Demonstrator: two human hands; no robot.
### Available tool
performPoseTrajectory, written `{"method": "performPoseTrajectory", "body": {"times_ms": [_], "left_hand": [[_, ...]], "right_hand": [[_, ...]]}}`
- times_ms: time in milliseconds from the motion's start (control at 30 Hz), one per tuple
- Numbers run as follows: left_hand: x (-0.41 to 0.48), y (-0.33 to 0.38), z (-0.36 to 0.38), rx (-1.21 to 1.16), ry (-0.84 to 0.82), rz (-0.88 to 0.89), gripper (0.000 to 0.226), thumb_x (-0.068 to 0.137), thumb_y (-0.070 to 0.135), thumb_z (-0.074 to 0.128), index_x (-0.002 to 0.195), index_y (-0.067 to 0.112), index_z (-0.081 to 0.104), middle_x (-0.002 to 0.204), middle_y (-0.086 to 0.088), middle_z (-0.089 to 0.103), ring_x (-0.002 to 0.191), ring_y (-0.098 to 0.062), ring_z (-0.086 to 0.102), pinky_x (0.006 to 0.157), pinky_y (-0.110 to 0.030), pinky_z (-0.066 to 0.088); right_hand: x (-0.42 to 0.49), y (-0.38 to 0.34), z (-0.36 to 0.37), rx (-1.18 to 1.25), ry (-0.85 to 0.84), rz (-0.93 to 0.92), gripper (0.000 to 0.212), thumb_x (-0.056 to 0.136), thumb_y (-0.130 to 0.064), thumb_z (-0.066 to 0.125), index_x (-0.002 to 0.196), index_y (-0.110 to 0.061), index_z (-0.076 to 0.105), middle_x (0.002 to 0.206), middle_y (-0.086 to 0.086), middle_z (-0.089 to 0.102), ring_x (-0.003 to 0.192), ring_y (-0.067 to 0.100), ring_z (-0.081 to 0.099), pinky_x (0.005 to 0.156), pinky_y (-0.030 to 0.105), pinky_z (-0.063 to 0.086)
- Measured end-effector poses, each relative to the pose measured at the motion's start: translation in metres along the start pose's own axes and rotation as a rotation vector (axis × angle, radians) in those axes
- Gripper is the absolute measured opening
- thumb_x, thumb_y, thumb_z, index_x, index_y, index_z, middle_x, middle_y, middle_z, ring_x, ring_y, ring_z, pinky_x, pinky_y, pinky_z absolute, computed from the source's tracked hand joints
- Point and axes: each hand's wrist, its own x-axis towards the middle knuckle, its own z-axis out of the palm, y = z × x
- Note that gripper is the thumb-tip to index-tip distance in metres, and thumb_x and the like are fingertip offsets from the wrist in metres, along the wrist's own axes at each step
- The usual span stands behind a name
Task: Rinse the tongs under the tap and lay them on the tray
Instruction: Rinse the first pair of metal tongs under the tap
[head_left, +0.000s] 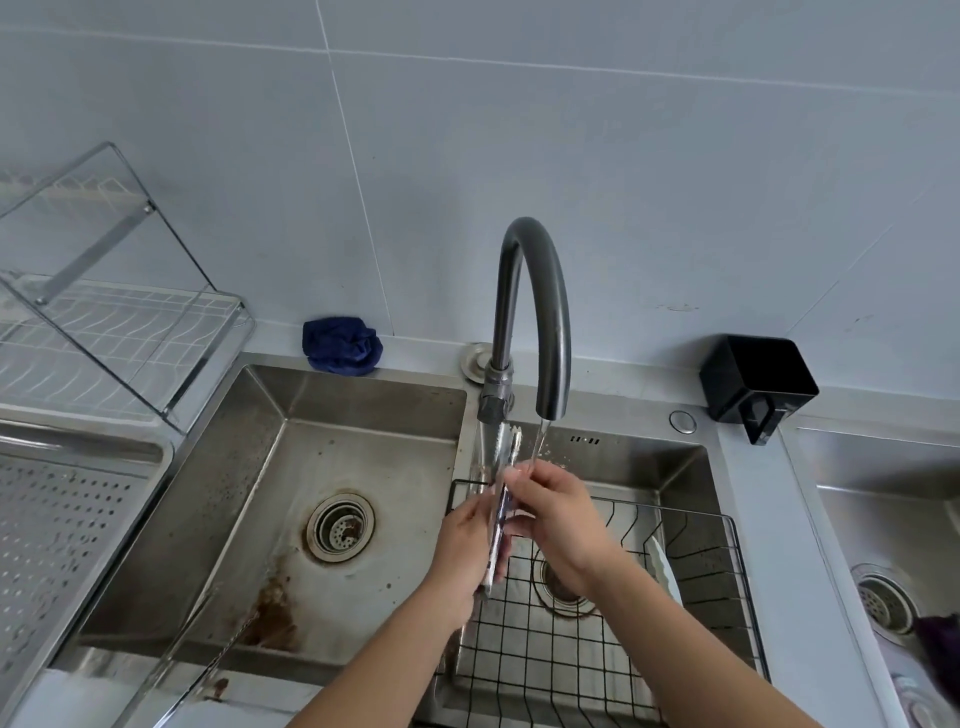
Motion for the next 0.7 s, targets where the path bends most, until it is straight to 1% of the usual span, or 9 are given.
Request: {"method": "performPoseTrajectory", "body": {"times_ms": [100,167,233,333,367,433,533,633,700], "left_hand": [[0.003,0.009,0.013,-0.029,0.005,0.027,0.037,0.106,0.037,0.047,0.085,0.036,0.078,0.073,-0.004,0.070,0.049,-0.014,0.056,0.044,-0.028,0.044],[0.003,0.010,0.019,-0.008,0.037,0.077,0.035,0.106,0.040,0.048,0.088,0.040,0.078,0.086,-0.002,0.077,0.065,-0.015,0.067,0.059,-0.030,0.051],[0.006,0.011,0.022,-0.005,0.049,0.135,0.033,0.106,0.038,0.049,0.092,0.035,0.078,0.096,-0.006,0.077,0.079,-0.016,0.069,0.070,-0.032,0.053],[0.009,0.011,0.024,-0.042,0.018,0.158,0.031,0.105,0.032,0.053,0.089,0.030,0.079,0.085,-0.015,0.073,0.064,-0.019,0.061,0.054,-0.033,0.048],[0.011,0.010,0.024,-0.036,0.010,0.165,0.031,0.104,0.031,0.054,0.088,0.031,0.080,0.087,-0.012,0.075,0.067,-0.017,0.065,0.055,-0.031,0.050],[0.012,0.008,0.022,-0.026,-0.013,0.186,0.028,0.103,0.028,0.056,0.091,0.028,0.080,0.095,-0.006,0.079,0.084,-0.013,0.071,0.071,-0.028,0.056],[0.014,0.006,0.017,-0.083,-0.081,0.185,0.021,0.101,0.021,0.059,0.101,0.019,0.080,0.105,-0.012,0.078,0.097,-0.025,0.072,0.085,-0.039,0.057],[0.013,0.009,0.011,-0.113,-0.086,0.180,0.015,0.095,0.020,0.067,0.103,0.019,0.080,0.107,-0.019,0.076,0.093,-0.028,0.070,0.075,-0.035,0.053],[0.012,0.012,0.006,-0.129,-0.091,0.179,0.017,0.088,0.022,0.073,0.103,0.019,0.079,0.106,-0.018,0.077,0.093,-0.028,0.072,0.072,-0.033,0.053]], "right_hand": [[-0.004,-0.001,-0.008,-0.192,-0.017,-0.019,0.011,0.087,-0.011,0.078,0.080,-0.011,0.069,0.078,0.014,0.065,0.071,0.032,0.065,0.068,0.042,0.061],[-0.004,-0.006,-0.013,-0.182,0.062,-0.066,0.016,0.091,-0.011,0.075,0.085,0.000,0.065,0.082,0.016,0.065,0.077,0.030,0.067,0.070,0.039,0.062],[-0.003,-0.011,-0.014,-0.137,0.135,-0.129,0.022,0.095,-0.011,0.070,0.088,0.008,0.060,0.084,0.016,0.066,0.078,0.028,0.067,0.067,0.036,0.060],[-0.007,-0.011,-0.015,-0.066,0.110,-0.150,0.024,0.091,-0.010,0.071,0.085,0.009,0.057,0.081,0.017,0.065,0.072,0.033,0.064,0.063,0.041,0.060],[-0.009,-0.010,-0.017,-0.057,0.083,-0.139,0.023,0.087,-0.009,0.073,0.086,0.009,0.059,0.082,0.020,0.067,0.072,0.035,0.064,0.064,0.043,0.060],[-0.012,-0.009,-0.024,-0.089,0.061,-0.125,0.017,0.079,-0.005,0.076,0.088,0.006,0.066,0.087,0.021,0.070,0.078,0.034,0.067,0.069,0.041,0.060],[-0.014,-0.008,-0.029,-0.125,0.079,-0.127,0.015,0.074,0.001,0.075,0.087,0.002,0.070,0.093,0.016,0.077,0.082,0.032,0.072,0.074,0.034,0.059],[-0.012,-0.010,-0.026,-0.131,0.153,-0.166,0.020,0.075,-0.001,0.073,0.093,-0.007,0.074,0.089,0.013,0.078,0.082,0.025,0.075,0.071,0.030,0.059],[-0.006,-0.010,-0.023,-0.108,0.196,-0.179,0.025,0.080,0.004,0.069,0.103,-0.006,0.072,0.089,0.009,0.079,0.084,0.021,0.076,0.069,0.029,0.060]]}}
